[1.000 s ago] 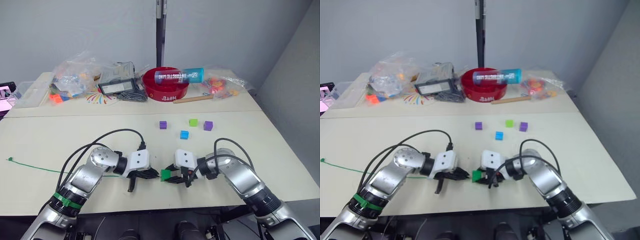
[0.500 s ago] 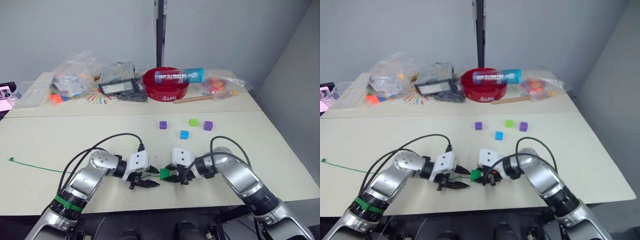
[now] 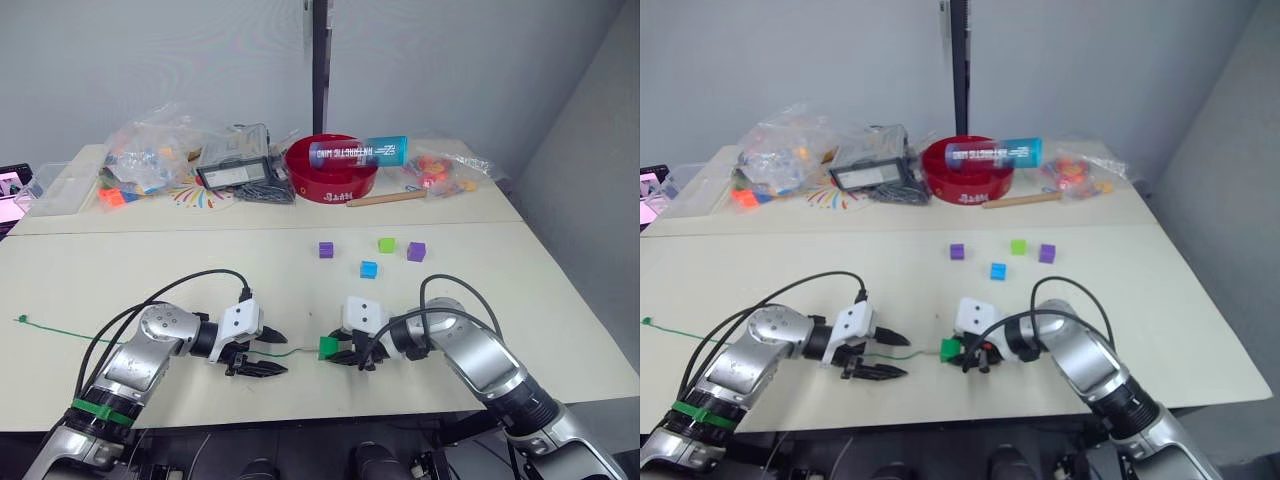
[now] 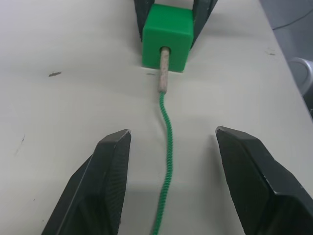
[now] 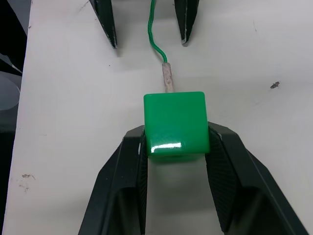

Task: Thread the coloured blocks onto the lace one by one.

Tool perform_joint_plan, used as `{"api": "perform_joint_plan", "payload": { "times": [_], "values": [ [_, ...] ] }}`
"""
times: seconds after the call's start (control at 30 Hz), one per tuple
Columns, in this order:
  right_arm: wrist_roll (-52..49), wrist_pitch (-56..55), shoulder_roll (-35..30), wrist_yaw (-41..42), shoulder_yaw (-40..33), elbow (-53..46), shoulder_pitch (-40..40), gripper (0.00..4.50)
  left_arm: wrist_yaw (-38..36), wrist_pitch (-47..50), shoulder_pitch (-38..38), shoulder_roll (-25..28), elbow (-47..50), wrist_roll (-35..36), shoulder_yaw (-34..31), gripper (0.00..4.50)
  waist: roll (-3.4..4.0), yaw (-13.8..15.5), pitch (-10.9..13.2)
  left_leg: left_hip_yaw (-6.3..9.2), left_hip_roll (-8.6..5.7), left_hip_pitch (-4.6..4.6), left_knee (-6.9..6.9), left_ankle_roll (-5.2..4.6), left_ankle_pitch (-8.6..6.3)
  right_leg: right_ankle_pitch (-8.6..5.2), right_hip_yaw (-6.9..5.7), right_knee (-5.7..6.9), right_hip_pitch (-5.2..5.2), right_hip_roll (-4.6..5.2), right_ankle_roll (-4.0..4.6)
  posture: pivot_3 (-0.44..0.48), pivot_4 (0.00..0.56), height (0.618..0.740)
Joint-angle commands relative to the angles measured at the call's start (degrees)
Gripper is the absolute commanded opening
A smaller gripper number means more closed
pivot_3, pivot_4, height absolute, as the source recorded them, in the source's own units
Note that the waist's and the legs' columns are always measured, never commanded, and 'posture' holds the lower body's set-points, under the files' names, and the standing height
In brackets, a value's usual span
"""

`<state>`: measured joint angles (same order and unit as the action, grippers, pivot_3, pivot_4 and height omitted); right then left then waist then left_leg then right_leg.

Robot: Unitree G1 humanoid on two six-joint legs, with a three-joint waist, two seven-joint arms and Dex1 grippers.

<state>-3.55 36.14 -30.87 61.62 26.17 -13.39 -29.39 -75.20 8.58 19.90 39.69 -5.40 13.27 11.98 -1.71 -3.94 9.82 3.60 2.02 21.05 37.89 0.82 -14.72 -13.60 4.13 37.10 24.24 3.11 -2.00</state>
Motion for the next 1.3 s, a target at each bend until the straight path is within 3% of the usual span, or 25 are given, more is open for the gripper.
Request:
{"api": "perform_joint_plan", "payload": {
  "times": [0.03, 0.2, 0.23, 0.77, 1.07, 1.3],
  "values": [
    [0.3, 1.6, -0.3, -0.4, 1.3, -1.3, -0.5, 1.15, -0.3, -2.0, 0.6, -1.2, -1.3, 0.2, -0.3, 1.78, 0.0, 0.1, 0.0, 0.0, -0.01, 0.0, 0.0, 0.0, 0.0, 0.0, 0.0, 0.0, 0.0, 0.01, 0.0, 0.0, 0.15, 0.731],
    [0.2, 2.2, -0.7, -0.6, 1.3, -1.6, -0.5, 1.15, -0.6, -2.9, 0.6, -1.6, -1.3, -0.1, 0.0, 0.1, 0.0, 0.0, 0.0, 0.0, -0.01, 0.03, 0.0, 0.0, 0.0, 0.0, 0.0, -0.02, 0.01, 0.01, -0.01, 0.0, 0.15, 0.731],
    [0.1, 2.2, -0.7, -0.6, 1.3, -1.7, -0.5, 1.15, -0.5, -2.9, 0.6, -1.7, -1.2, 0.0, 0.1, 0.04, 0.0, 0.0, 0.0, 0.0, -0.01, 0.03, 0.0, 0.0, 0.0, 0.0, 0.0, -0.02, 0.01, 0.01, -0.01, 0.0, 0.15, 0.731],
    [0.1, 2.7, -0.4, -1.1, 1.6, -1.4, -0.5, 1.15, 0.6, -1.6, 2.6, -3.3, 3.1, -0.3, 1.3, 0.04, 0.0, 0.0, 0.0, 0.0, -0.02, 0.03, 0.0, 0.0, 0.0, 0.0, 0.0, -0.02, 0.01, 0.01, -0.01, 0.0, 0.15, 0.731],
    [-0.1, 3.6, -0.2, -1.3, 1.9, -2.3, -0.5, 1.15, 3.1, -3.8, 4.4, -8.4, -1.2, -5.4, 6.4, 0.04, 0.0, 0.1, 0.0, 0.01, -0.02, 0.03, 0.0, 0.0, 0.0, 0.0, 0.0, -0.02, 0.0, 0.01, -0.01, 0.0, 0.15, 0.731],
    [-0.4, 4.0, -0.6, -1.1, 2.0, -3.3, -0.1, 1.15, 5.2, -1.9, 6.0, -10.1, -0.8, -5.8, 5.2, 0.04, 0.0, 1.2, 0.0, 0.0, -0.11, 0.0, 0.07, 0.02, 0.01, 0.0, 0.0, -0.04, -0.11, 0.09, -0.02, 0.0, 0.15, 0.731]
  ]
}}
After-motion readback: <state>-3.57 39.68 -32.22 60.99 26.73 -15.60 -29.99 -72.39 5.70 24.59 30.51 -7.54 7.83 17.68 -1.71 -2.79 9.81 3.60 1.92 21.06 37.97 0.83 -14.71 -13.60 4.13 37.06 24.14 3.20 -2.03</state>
